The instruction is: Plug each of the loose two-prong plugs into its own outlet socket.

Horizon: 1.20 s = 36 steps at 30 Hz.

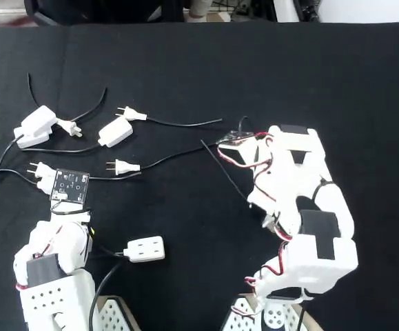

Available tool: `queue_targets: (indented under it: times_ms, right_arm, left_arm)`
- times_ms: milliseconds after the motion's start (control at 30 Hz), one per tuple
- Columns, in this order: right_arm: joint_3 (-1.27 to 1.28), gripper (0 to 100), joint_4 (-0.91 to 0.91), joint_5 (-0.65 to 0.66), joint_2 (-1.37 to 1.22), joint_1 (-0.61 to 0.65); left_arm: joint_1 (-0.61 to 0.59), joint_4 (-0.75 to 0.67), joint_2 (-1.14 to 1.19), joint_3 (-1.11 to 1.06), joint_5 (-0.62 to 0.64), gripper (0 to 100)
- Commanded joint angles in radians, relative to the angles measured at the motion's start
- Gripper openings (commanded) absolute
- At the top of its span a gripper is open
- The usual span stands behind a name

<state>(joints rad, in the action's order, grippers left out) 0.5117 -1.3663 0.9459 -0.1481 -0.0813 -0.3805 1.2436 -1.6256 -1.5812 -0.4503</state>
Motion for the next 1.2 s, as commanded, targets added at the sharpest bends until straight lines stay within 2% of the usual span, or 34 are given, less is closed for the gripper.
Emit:
queue_targets:
  times_ms: [0, 267, 433, 533, 667, 867, 1000, 1167]
  right_arm:
    - [-0.041, 6.4, 0.011, 0.014, 0.007, -0.015]
    - [-0.111, 6.4, 0.011, 0.126, 0.005, -0.118]
    - [-0.071, 6.3, 0.002, 0.132, -0.012, -0.107]
    - [-0.045, 1.4, -0.021, 0.025, -0.027, -0.031]
    - [-0.042, 1.1, -0.018, -0.146, -0.024, 0.066]
    - [-0.045, 1.2, -0.011, -0.204, -0.022, 0.175]
    - [-0.042, 1.2, 0.072, -0.195, -0.031, 0.120]
    - [-0.048, 2.0, 0.138, -0.081, -0.101, -0.034]
  left_arm:
    - [-0.013, 0.009, -0.003, 0.018, -0.008, 14]
    - [-0.013, 0.009, -0.003, 0.018, -0.008, 14]
    - [-0.013, 0.009, -0.003, 0.018, -0.008, 14]
    - [-0.013, 0.009, -0.003, 0.018, -0.008, 14]
    - [-0.013, 0.009, -0.003, 0.018, -0.008, 14]
    - [-0.013, 0.009, -0.003, 0.018, -0.008, 14]
    - [-0.013, 0.009, -0.003, 0.018, -0.008, 14]
    - [-0.013, 0.009, -0.003, 0.018, -0.008, 14]
